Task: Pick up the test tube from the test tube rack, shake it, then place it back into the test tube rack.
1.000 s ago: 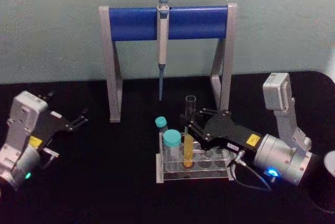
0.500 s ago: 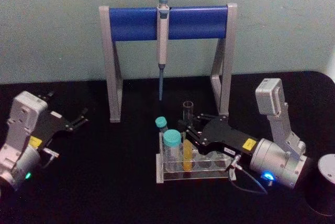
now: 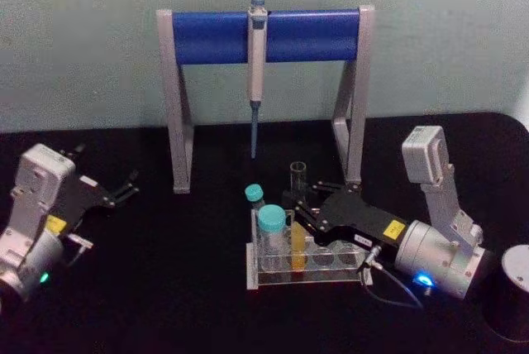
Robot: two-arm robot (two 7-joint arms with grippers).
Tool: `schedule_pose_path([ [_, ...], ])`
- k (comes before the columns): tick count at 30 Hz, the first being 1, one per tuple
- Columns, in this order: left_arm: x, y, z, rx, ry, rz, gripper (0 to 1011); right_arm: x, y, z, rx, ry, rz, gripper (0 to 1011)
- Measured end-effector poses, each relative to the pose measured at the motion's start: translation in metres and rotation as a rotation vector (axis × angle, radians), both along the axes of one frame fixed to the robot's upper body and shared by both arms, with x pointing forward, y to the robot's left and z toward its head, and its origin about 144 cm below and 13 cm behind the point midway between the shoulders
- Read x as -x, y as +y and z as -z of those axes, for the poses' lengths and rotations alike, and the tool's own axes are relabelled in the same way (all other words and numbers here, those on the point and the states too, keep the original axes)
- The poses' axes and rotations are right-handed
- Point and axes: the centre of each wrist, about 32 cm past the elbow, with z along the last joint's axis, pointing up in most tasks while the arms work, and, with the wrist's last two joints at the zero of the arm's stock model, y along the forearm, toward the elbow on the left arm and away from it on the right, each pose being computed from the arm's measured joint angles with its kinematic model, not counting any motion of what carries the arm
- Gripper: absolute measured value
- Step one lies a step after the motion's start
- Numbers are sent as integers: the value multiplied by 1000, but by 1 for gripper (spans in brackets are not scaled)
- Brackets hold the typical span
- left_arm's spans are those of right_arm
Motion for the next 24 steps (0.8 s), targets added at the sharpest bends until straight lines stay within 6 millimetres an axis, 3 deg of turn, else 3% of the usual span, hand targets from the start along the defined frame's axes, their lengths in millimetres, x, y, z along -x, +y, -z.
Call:
schedule_pose_path([
  [16,0,0,0,0,0,0,1001,0,0,0,0,-1,-1,238],
  [24,0,0,0,0,0,0,1001,0,0,0,-1,-1,-1,444],
])
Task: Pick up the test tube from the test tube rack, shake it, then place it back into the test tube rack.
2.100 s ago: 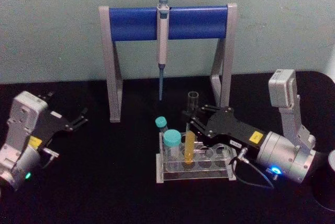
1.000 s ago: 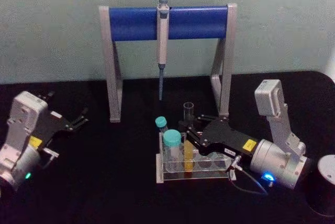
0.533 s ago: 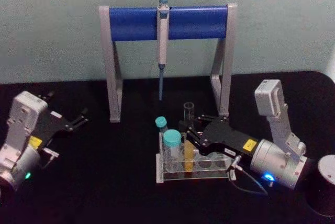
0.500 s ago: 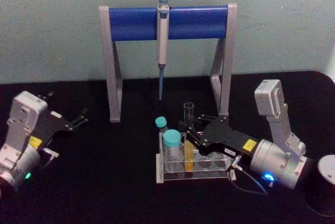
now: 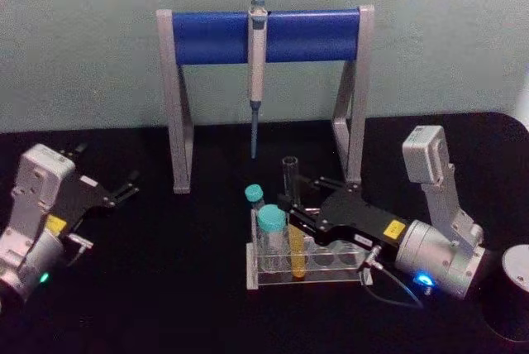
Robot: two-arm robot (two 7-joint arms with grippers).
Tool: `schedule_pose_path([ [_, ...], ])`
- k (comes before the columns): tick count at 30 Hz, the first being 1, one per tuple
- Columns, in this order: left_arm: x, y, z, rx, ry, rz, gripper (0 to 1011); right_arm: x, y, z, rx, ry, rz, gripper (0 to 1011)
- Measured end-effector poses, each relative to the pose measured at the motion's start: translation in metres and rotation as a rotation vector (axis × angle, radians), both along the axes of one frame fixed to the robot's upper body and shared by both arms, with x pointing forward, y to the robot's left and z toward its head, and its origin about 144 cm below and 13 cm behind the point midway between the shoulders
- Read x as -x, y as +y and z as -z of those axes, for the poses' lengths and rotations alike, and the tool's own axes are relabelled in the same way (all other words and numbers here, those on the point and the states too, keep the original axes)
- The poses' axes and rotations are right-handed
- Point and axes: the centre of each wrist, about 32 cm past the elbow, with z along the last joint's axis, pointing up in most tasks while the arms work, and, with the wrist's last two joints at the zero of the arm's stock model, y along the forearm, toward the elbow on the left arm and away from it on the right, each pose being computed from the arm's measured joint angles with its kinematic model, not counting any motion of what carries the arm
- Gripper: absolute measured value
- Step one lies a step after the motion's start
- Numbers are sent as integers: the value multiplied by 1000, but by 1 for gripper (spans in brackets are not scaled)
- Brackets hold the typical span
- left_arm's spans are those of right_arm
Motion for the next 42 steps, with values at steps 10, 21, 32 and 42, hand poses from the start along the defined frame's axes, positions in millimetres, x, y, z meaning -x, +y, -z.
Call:
schedule_pose_path([
  [10,0,0,0,0,0,0,1001,0,0,0,-1,0,-1,760],
  [21,0,0,0,0,0,0,1001,0,0,0,-1,0,0,1000],
  [32,0,0,0,0,0,0,1001,2,-3,-10,-44,-50,13,1000],
  [42,0,0,0,0,0,0,1001,14,-12,-23,-159,-226,174,1000],
])
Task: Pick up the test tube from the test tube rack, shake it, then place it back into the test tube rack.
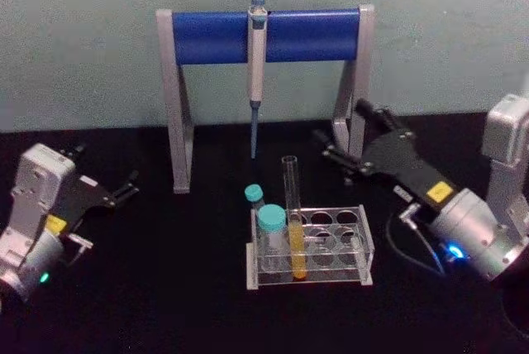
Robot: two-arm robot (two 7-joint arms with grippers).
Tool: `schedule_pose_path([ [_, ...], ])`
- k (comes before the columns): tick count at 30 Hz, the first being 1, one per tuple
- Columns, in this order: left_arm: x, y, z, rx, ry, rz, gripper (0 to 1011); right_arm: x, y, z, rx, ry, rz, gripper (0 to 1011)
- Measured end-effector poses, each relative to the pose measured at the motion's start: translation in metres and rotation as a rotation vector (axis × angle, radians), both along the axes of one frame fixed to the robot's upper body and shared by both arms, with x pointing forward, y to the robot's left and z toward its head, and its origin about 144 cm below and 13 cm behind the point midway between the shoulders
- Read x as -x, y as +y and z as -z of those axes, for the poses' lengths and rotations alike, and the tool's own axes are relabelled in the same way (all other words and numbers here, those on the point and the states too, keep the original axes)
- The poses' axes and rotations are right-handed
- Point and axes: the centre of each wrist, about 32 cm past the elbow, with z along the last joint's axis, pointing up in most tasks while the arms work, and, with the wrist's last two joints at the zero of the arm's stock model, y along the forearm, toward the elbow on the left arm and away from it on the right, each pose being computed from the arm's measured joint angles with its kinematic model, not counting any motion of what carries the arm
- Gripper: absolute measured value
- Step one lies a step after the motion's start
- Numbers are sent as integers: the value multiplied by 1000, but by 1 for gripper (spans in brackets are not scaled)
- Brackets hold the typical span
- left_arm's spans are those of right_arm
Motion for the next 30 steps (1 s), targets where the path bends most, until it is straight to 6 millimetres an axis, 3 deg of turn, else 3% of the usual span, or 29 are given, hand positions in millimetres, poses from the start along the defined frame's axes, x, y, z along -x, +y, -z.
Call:
schedule_pose_path([
  [12,0,0,0,0,0,0,1001,18,-3,27,66,26,424,1000],
  [30,0,0,0,0,0,0,1001,26,-3,72,182,271,549,1000],
])
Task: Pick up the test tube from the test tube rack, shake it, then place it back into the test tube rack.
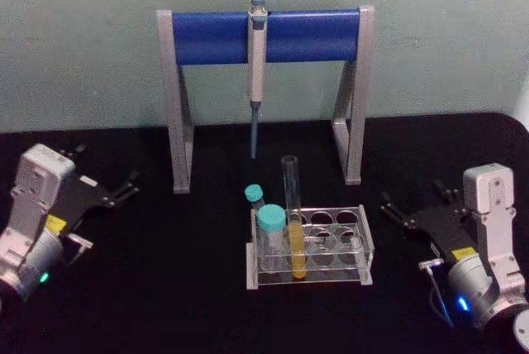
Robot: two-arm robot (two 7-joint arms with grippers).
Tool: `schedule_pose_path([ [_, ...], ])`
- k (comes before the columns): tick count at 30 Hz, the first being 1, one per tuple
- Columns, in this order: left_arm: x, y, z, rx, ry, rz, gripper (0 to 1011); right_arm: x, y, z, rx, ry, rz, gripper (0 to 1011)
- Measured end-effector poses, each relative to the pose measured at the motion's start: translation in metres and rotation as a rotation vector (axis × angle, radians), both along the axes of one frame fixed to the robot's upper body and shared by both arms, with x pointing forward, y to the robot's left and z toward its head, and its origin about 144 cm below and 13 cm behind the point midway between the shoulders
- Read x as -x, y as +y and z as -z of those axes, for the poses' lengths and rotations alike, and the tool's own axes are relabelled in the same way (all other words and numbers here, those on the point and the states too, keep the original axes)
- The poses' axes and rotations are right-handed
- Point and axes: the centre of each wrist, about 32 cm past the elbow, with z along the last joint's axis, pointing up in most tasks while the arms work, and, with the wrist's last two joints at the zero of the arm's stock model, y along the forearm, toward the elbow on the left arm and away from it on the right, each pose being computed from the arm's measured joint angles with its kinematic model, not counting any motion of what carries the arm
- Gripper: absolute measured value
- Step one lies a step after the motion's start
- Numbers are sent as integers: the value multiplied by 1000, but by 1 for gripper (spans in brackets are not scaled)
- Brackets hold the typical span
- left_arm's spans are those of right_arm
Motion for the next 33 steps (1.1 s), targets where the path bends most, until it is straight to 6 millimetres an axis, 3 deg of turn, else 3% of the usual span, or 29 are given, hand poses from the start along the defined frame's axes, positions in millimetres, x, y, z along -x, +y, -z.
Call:
schedule_pose_path([
  [33,0,0,0,0,0,0,1001,0,0,3,-1,17,1,1000],
])
